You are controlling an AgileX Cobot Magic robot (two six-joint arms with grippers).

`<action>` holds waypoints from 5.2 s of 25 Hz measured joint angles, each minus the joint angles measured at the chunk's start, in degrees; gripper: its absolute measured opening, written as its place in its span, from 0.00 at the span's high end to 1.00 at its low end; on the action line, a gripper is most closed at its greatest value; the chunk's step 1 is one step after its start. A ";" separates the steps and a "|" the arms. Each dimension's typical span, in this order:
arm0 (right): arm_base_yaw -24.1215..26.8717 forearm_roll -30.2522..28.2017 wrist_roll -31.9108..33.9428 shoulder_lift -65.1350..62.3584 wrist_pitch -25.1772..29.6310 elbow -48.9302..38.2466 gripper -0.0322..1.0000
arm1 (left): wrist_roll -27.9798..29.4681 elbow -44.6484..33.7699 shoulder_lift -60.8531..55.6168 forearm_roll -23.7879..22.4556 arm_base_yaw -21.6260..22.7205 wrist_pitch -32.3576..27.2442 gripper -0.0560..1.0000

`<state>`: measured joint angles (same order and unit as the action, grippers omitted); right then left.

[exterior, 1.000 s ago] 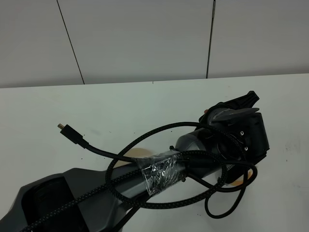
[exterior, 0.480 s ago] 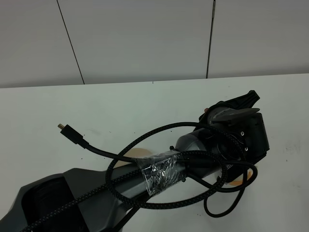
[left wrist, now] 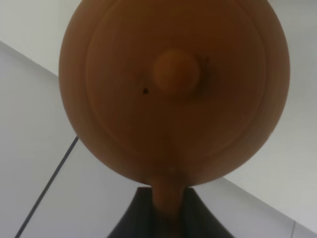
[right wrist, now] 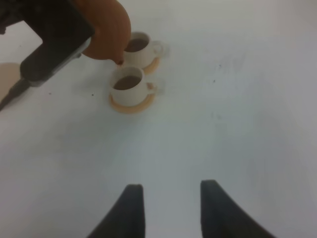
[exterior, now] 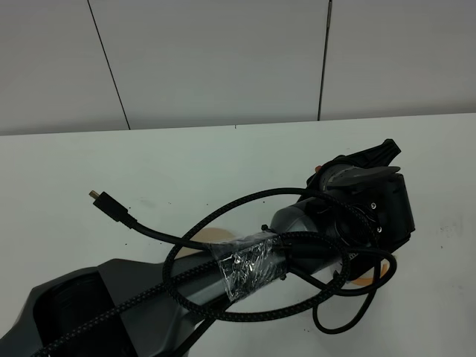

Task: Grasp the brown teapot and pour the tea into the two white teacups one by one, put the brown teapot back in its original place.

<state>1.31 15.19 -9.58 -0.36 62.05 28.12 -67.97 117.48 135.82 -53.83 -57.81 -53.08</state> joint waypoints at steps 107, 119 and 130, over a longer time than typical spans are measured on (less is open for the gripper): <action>0.00 0.00 0.05 0.00 0.00 0.00 0.71 | 7.21 0.00 0.00 1.33 -0.67 -1.73 0.79; 0.00 0.00 0.00 0.00 0.00 0.00 0.71 | 18.99 7.46 0.00 6.75 -0.67 -8.10 0.79; 0.00 0.00 0.04 0.00 0.00 0.00 0.71 | 28.33 8.14 -0.16 14.88 0.97 -14.15 0.79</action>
<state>1.31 15.19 -9.54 -0.36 62.05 28.12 -39.64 125.62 135.66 -38.95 -56.84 -67.23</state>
